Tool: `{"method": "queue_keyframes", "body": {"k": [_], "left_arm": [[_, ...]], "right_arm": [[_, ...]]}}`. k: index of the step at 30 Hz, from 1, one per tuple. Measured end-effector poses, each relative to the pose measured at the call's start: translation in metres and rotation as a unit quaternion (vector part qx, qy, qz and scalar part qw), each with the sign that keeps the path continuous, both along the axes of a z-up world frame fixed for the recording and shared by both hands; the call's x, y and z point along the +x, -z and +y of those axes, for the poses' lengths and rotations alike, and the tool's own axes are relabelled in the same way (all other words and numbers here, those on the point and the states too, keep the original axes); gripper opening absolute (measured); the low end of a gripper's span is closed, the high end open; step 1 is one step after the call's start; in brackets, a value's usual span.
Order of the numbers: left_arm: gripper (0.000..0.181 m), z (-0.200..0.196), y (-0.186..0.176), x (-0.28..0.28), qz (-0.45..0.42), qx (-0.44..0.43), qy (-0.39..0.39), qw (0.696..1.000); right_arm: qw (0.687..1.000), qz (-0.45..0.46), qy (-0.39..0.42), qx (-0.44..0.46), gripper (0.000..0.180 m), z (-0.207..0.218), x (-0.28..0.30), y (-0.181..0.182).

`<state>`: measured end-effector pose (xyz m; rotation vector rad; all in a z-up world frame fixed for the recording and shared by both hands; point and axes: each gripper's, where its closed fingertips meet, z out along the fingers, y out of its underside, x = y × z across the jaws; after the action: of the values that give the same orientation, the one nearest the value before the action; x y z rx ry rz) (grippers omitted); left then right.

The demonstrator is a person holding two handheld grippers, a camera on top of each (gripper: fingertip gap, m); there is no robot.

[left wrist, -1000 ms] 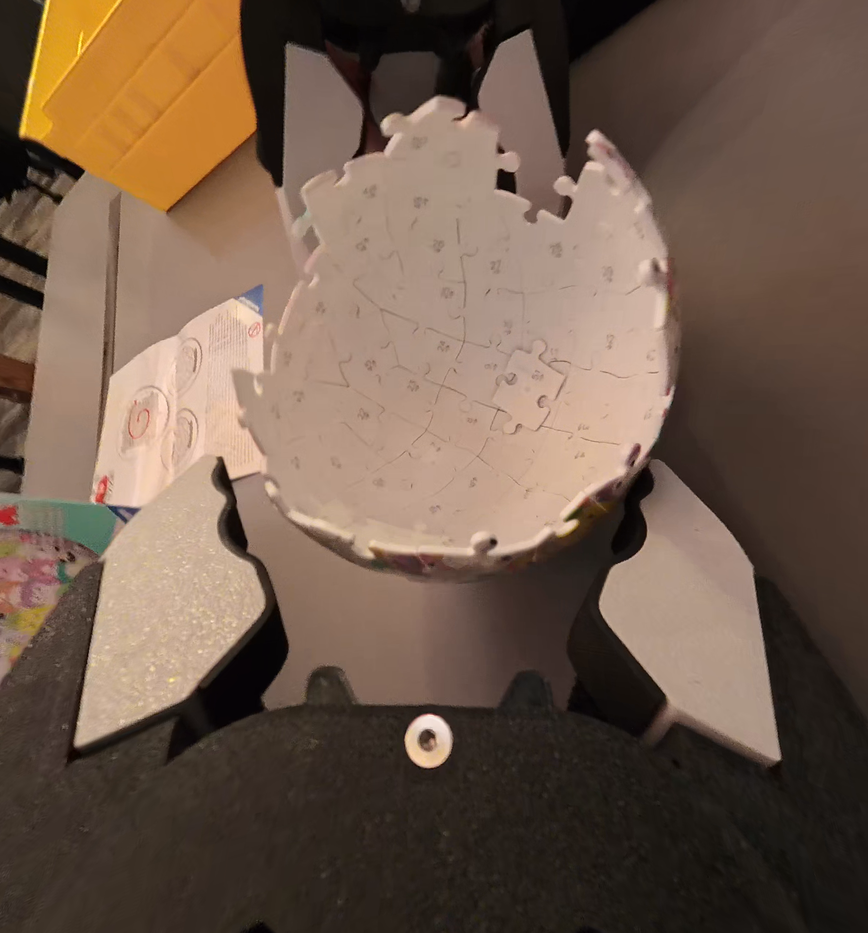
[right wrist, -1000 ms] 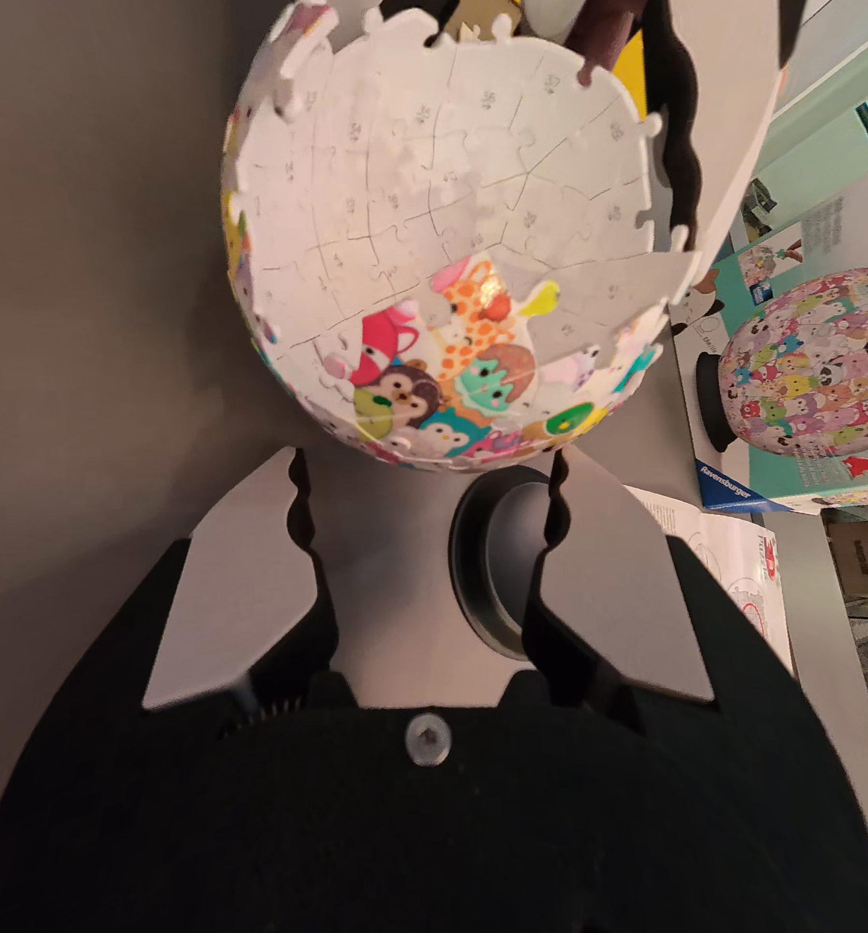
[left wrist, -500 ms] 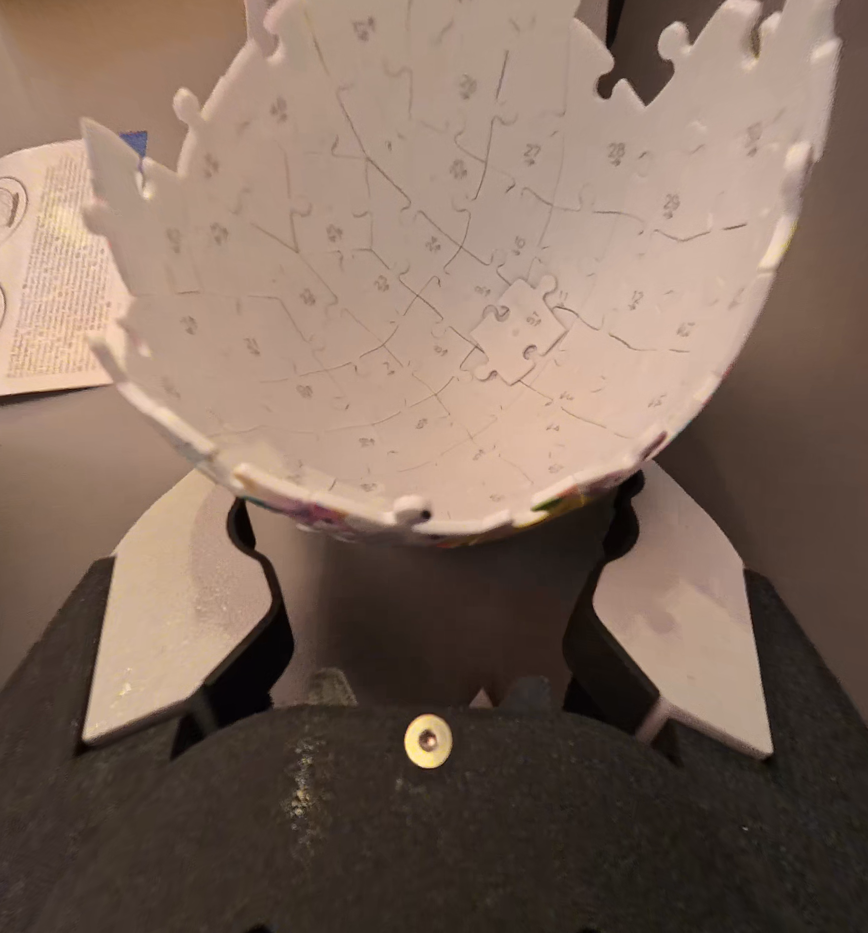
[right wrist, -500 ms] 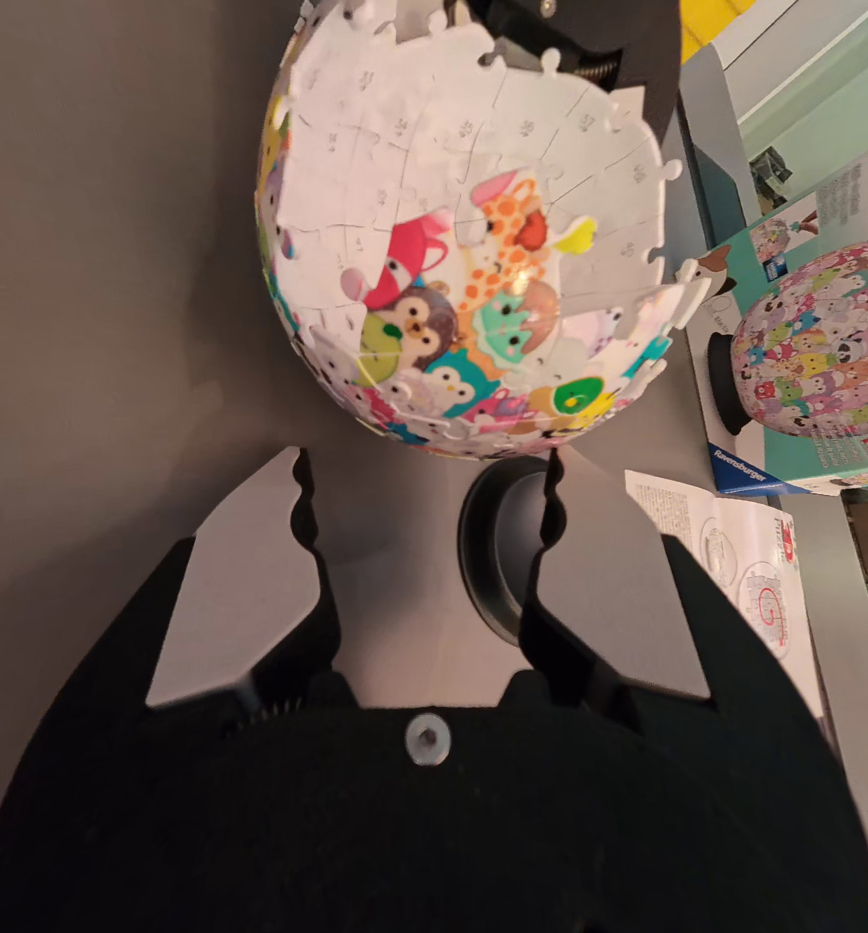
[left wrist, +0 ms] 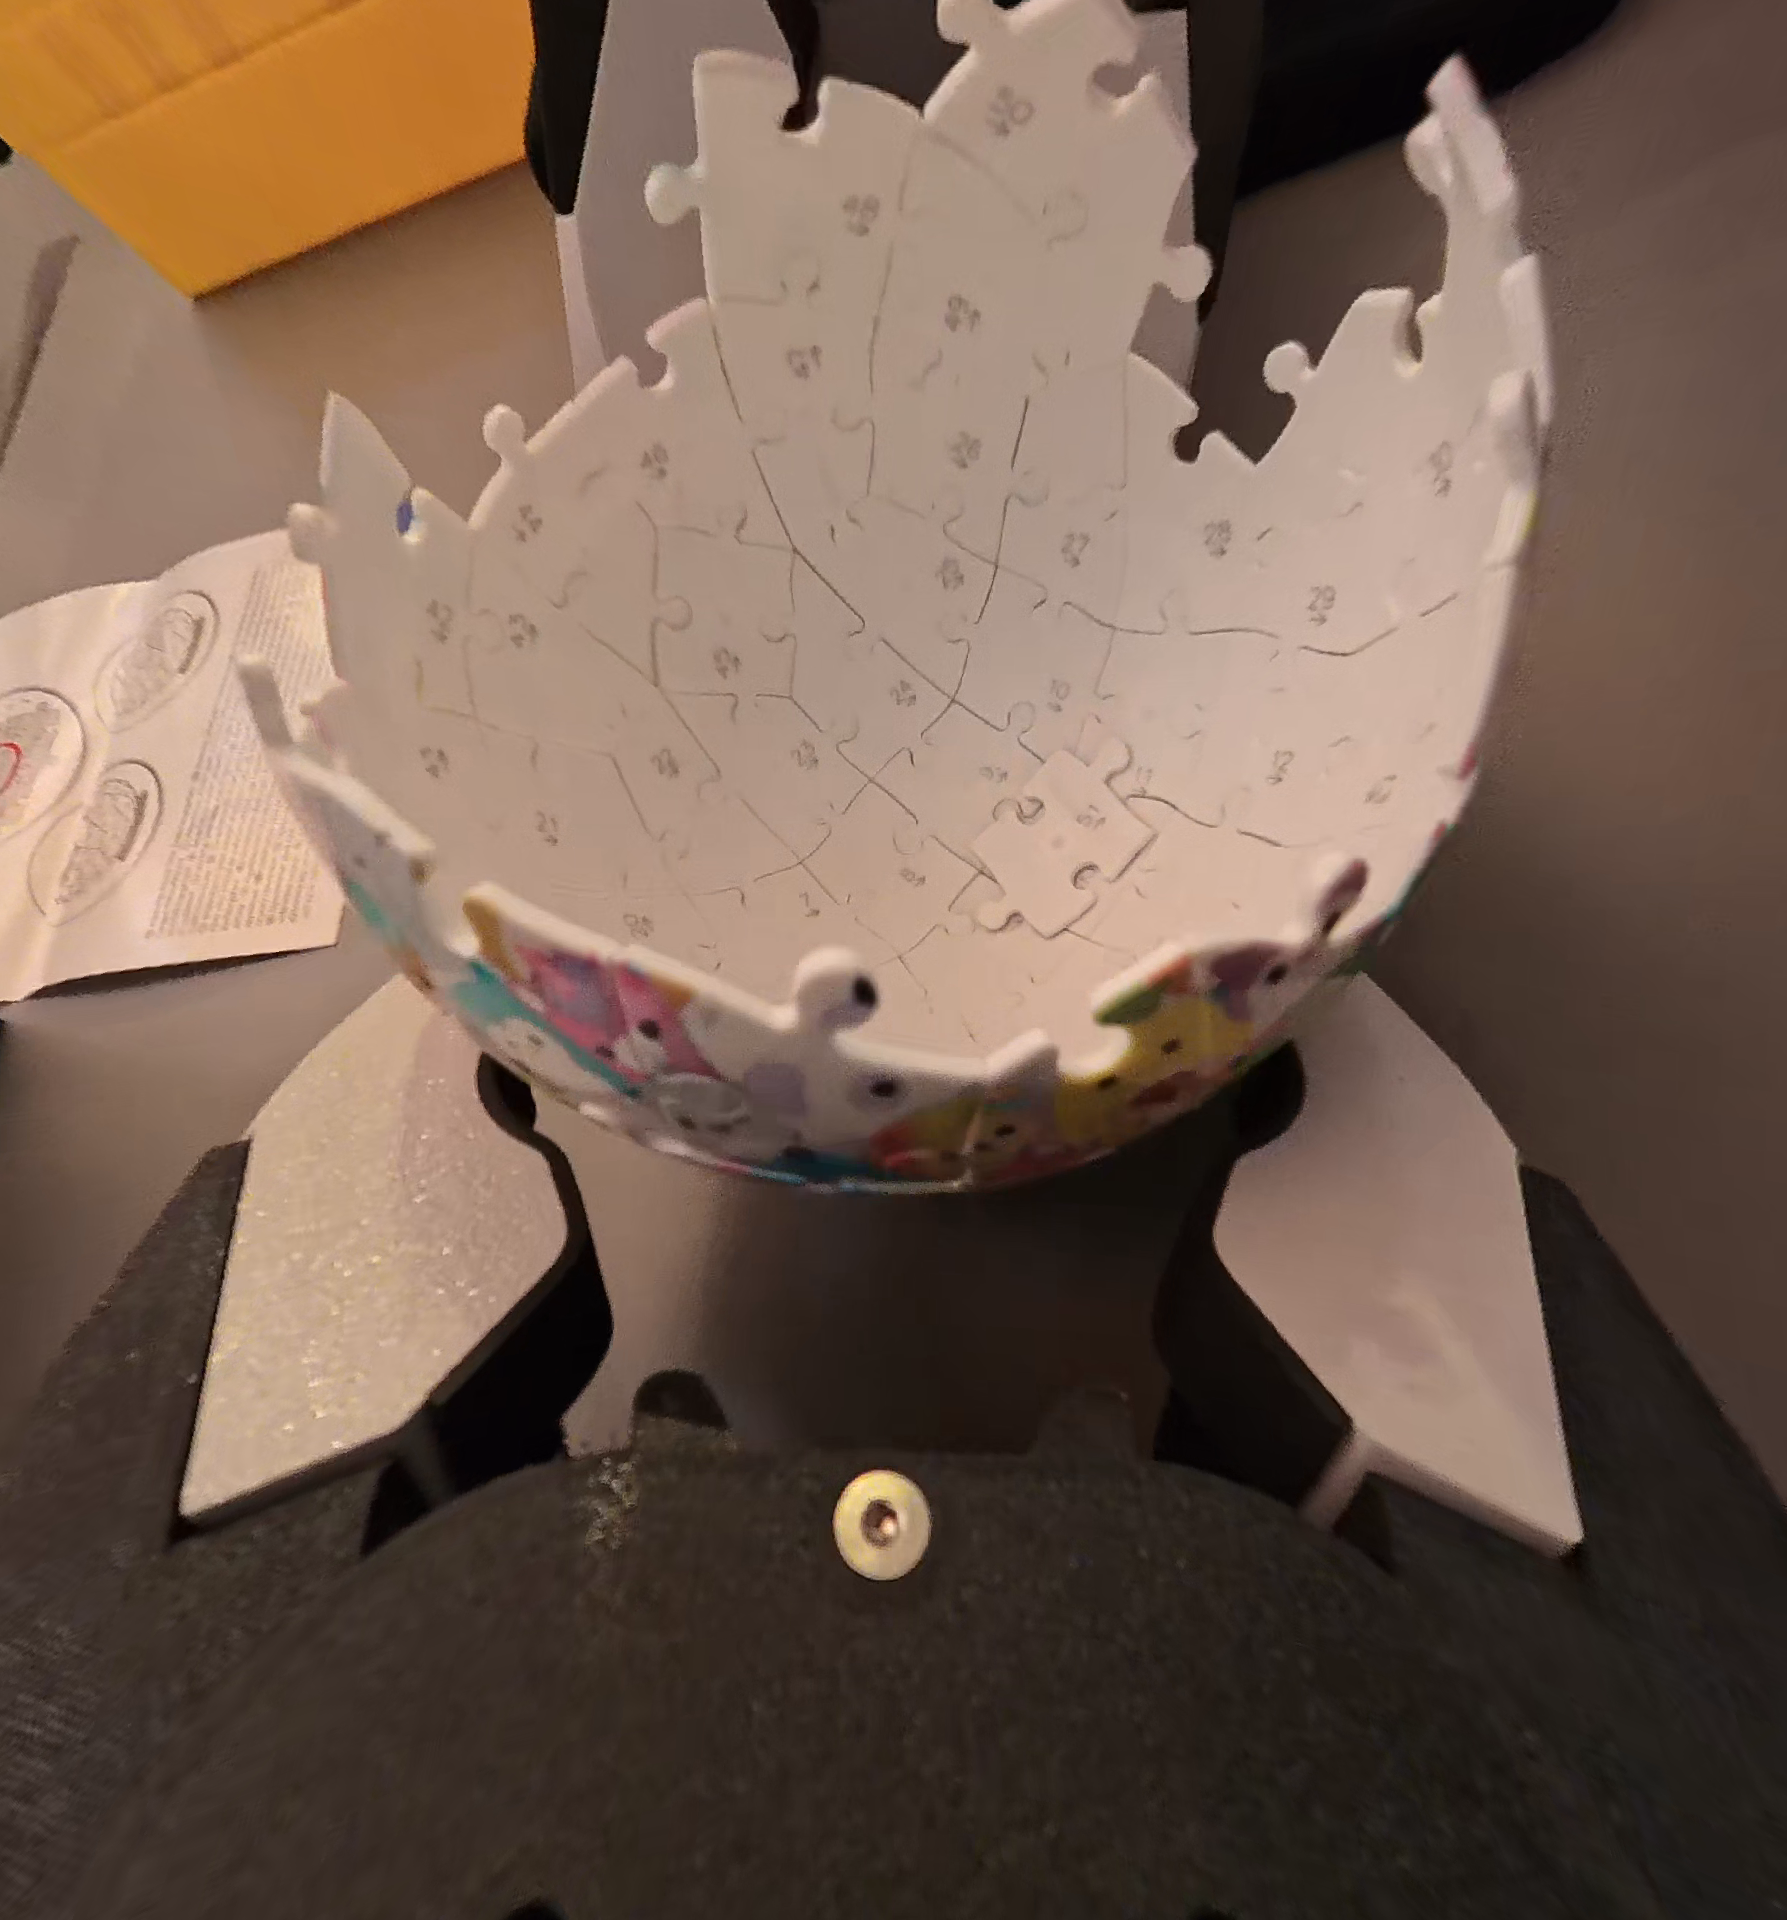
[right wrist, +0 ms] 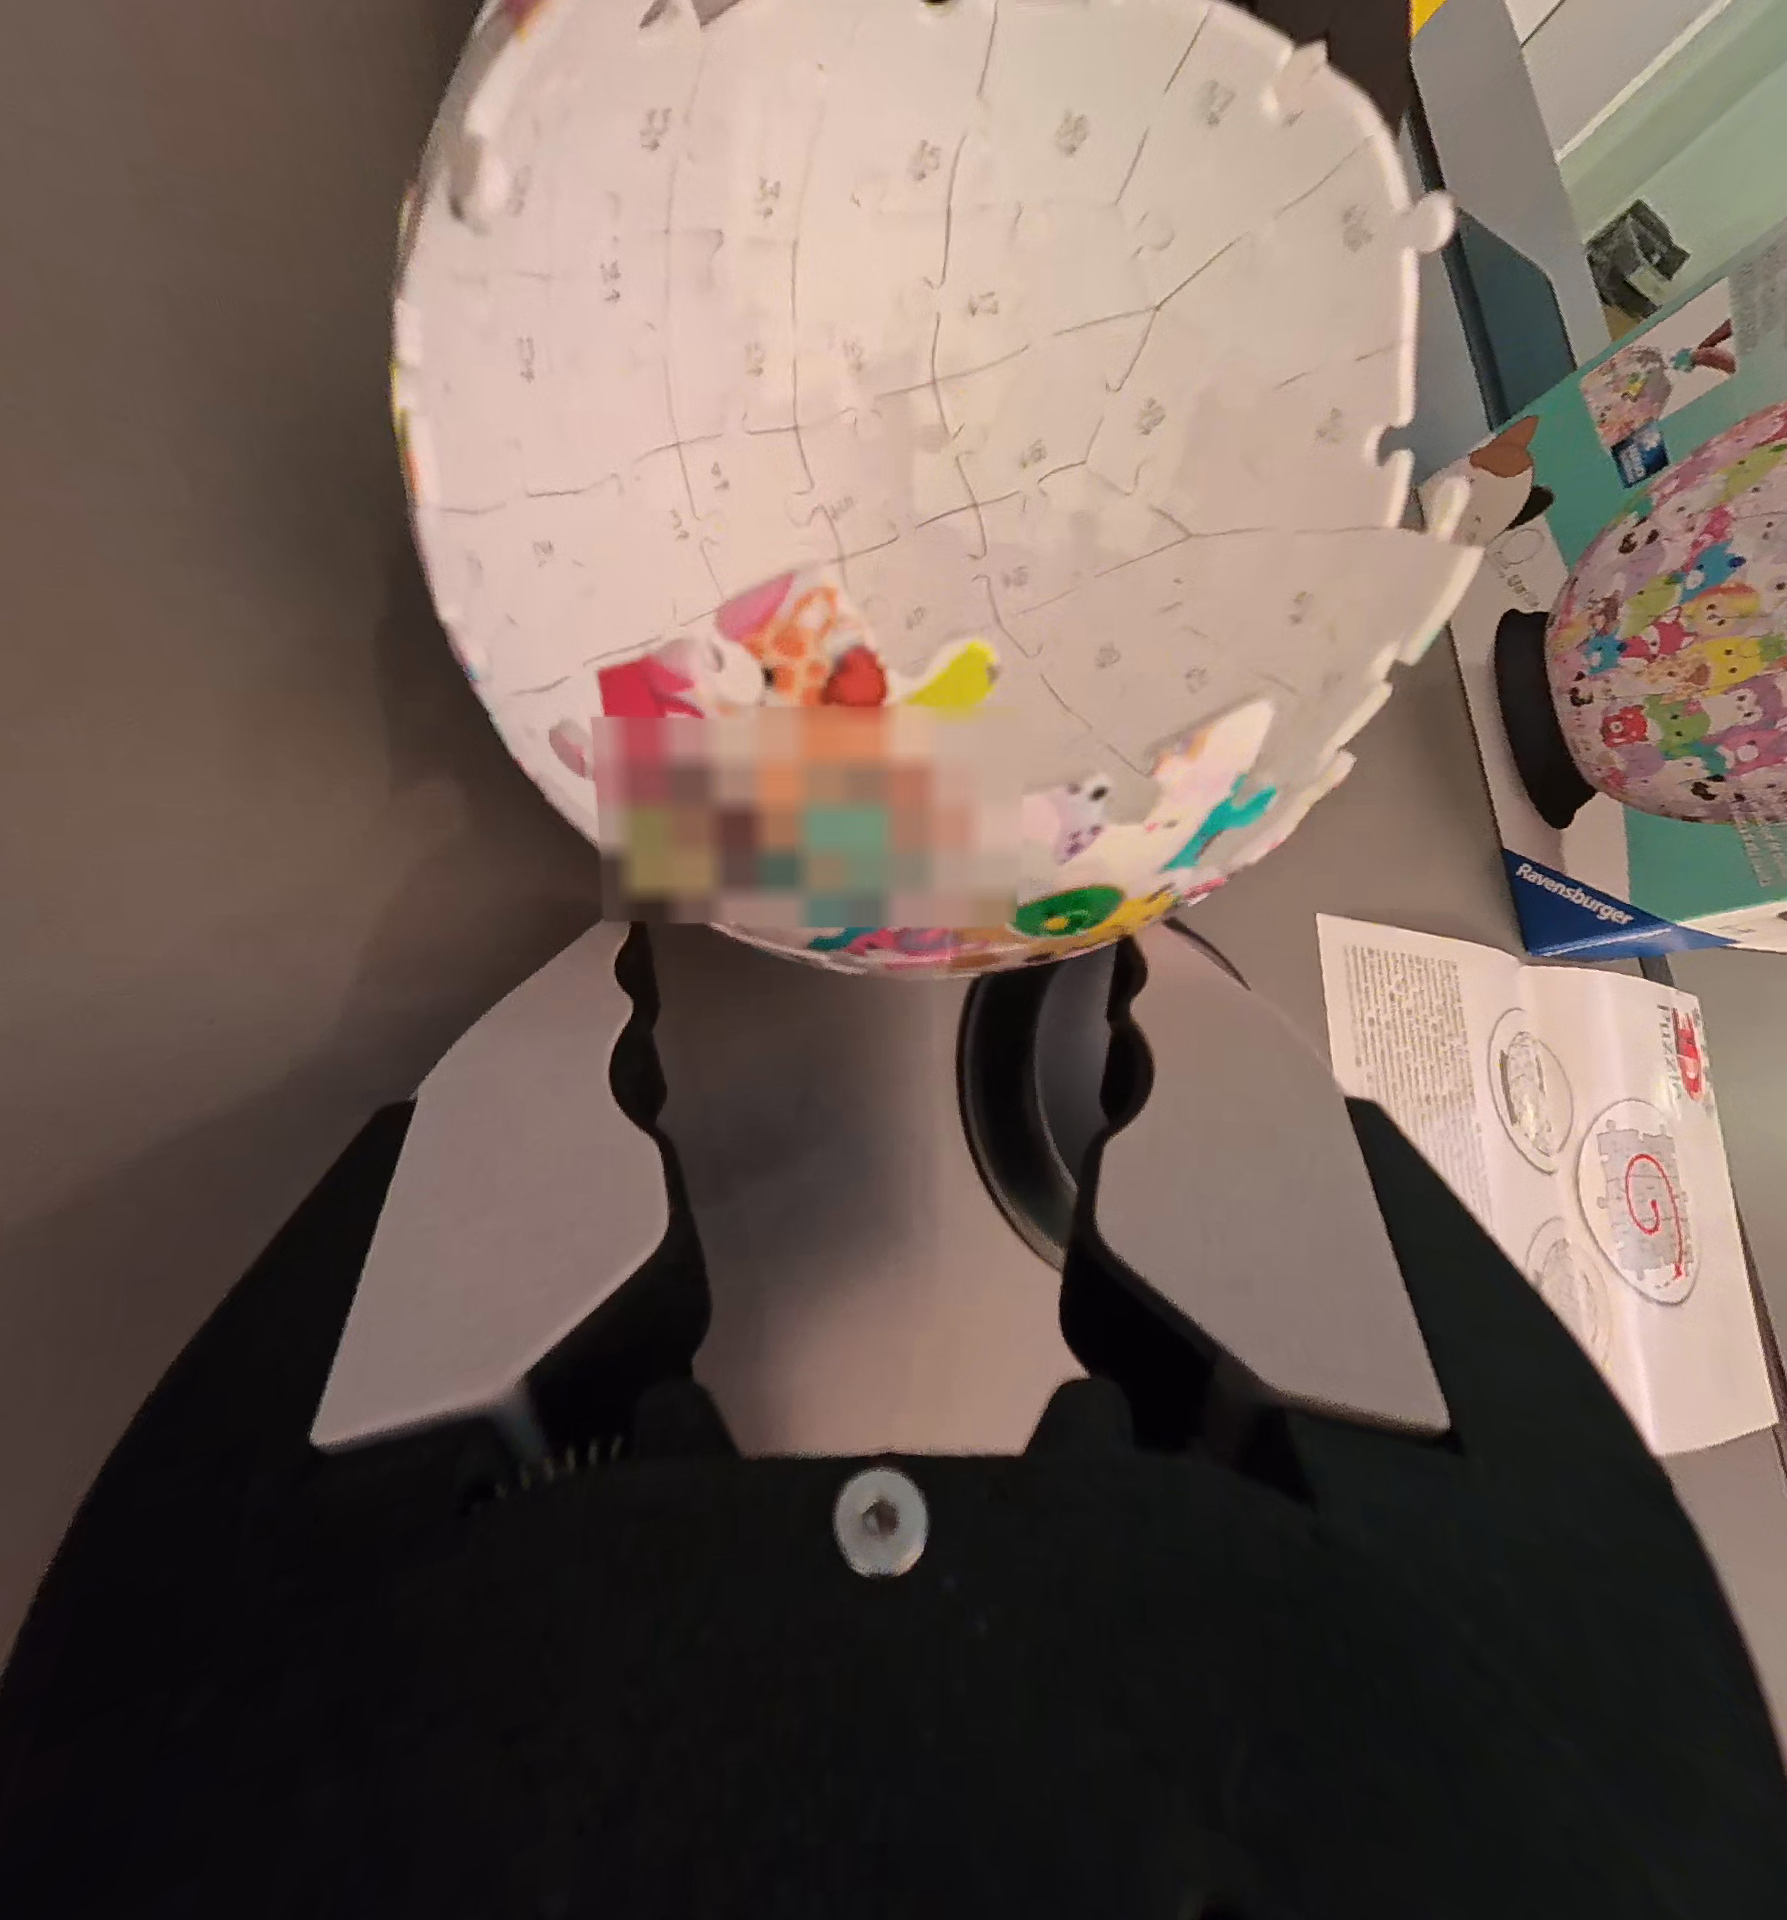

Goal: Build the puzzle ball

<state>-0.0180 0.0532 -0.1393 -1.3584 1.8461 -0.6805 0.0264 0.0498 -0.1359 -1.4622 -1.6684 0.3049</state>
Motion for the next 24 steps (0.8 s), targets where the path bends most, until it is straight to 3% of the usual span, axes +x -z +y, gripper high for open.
{"method": "queue_keyframes", "body": {"k": [17,24], "left_arm": [[0.125,-0.001,-0.010,0.004,0.023,0.131,0.027,0.991],[0.124,-0.002,-0.012,0.003,0.051,0.183,0.033,0.981]], "right_arm": [[0.998,-0.025,0.055,-0.003,0.087,-0.013,0.032,0.000],[0.997,0.042,0.048,-0.035,0.087,-0.045,0.039,-0.031]]}}
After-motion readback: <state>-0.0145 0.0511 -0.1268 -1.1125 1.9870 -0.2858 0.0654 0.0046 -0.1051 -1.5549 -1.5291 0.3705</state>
